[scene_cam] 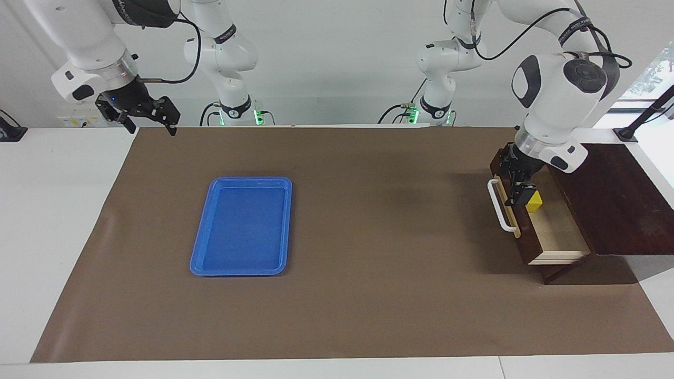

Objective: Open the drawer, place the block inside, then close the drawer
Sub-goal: 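Lower the block into the drawer and open the left gripper, then push the drawer shut with the left gripper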

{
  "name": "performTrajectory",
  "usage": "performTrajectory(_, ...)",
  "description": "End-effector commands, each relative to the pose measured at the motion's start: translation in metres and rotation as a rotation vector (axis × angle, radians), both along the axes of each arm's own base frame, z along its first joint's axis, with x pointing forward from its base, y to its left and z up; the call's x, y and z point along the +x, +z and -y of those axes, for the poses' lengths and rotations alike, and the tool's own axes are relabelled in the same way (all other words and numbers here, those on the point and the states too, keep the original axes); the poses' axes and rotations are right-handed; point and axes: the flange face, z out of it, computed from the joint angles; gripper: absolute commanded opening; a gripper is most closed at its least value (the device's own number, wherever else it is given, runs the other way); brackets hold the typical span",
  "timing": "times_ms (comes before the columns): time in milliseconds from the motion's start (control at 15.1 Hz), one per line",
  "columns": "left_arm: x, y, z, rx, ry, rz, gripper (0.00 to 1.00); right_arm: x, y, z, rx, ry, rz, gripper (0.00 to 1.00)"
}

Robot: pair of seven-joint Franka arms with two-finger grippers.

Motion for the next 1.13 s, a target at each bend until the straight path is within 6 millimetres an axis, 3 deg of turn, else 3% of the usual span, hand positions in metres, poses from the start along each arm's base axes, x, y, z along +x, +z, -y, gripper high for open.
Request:
performTrajectory(0,-0.006,-0.015,-0.01,0.007,-0.01,0.02,1.0,-0.002,0.003,0.001,-0.008,-0.003,0.013,1.0)
performTrajectory(1061,0.0,-0.013,-0.138,0.057,-0.069,0.051,1.0,-0.002,0.004,0.001,-0.005,-0.003,0.013,1.0)
